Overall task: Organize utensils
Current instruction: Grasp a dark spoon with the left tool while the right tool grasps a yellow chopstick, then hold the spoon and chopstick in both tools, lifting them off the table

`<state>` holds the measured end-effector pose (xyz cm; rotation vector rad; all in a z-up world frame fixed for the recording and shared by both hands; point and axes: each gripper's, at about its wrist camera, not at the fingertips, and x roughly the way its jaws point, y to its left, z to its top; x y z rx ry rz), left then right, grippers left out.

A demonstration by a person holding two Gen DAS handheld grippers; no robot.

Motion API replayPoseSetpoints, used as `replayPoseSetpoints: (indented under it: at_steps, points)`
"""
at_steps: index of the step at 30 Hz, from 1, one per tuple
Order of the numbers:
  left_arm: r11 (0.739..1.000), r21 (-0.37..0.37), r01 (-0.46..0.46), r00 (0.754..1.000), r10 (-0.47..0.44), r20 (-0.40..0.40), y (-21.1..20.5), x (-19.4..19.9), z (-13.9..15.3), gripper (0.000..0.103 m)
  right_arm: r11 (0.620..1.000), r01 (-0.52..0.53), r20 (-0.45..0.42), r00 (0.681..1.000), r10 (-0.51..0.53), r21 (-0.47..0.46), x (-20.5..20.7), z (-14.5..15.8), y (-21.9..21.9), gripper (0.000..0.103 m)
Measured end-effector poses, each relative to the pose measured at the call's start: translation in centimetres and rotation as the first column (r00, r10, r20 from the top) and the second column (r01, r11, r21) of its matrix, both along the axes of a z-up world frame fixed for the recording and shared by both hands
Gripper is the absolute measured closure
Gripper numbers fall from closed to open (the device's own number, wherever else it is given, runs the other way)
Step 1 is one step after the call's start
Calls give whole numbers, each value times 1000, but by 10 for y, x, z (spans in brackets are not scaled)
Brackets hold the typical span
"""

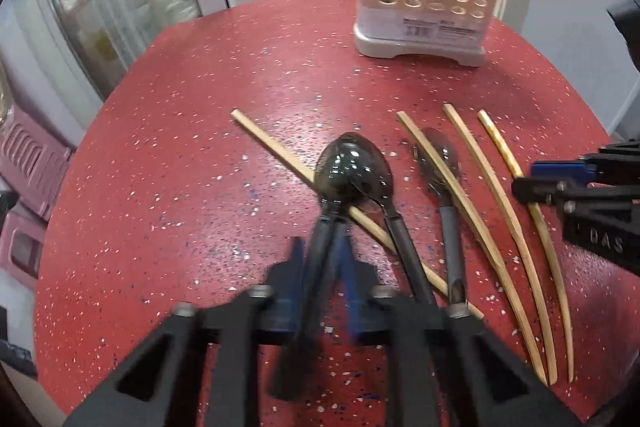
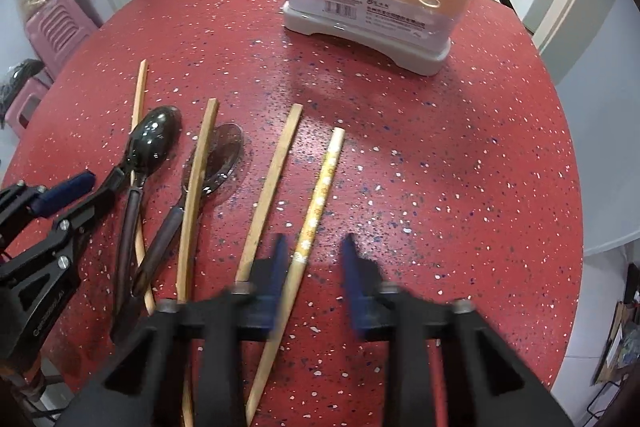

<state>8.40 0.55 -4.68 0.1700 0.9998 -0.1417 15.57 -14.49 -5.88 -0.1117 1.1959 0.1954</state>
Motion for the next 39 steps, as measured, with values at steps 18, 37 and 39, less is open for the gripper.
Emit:
replayPoseSetpoints:
  at_steps: [18, 37, 39]
  points:
    - [952, -287, -108, 992, 120, 25, 44, -10, 27, 76, 963, 69, 3, 997, -72, 261, 1, 14, -61, 94]
    - [977, -182, -107, 989, 86, -122, 15, 6, 5, 76, 965, 63, -50, 997, -52, 253, -5, 1, -48, 94]
    - [973, -203, -111, 988, 86, -129, 16, 6, 6, 76, 964, 60, -47, 998, -50, 258, -6, 2, -50, 94]
